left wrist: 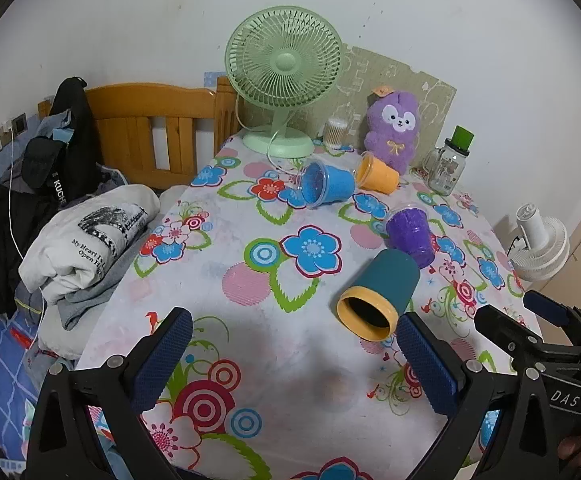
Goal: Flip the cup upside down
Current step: 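Reach the right gripper to the purple cup and close around it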
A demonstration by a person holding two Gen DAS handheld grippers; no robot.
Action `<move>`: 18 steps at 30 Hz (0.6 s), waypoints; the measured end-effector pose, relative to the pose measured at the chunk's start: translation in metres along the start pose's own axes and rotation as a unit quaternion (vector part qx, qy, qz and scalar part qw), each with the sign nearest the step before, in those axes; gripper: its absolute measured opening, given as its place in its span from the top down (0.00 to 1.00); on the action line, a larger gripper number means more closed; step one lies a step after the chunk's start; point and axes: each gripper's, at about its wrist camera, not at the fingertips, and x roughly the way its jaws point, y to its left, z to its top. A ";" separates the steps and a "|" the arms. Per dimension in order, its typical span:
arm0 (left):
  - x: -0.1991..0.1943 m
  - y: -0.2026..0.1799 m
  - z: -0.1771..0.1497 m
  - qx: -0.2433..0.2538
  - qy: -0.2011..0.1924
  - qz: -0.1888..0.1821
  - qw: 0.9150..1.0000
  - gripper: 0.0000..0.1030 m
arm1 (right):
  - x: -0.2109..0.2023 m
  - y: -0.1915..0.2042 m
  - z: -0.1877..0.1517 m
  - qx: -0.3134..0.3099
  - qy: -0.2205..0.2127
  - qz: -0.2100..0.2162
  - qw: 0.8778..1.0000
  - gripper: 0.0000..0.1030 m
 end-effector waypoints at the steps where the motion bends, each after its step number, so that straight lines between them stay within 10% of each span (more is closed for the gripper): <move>1: 0.002 0.001 0.000 0.000 0.002 0.000 1.000 0.00 | 0.003 -0.001 0.000 0.001 0.002 -0.001 1.000 0.00; 18: 0.083 -0.016 0.045 0.048 0.028 0.022 0.998 0.00 | 0.083 -0.034 0.056 0.008 0.031 -0.029 0.999 0.00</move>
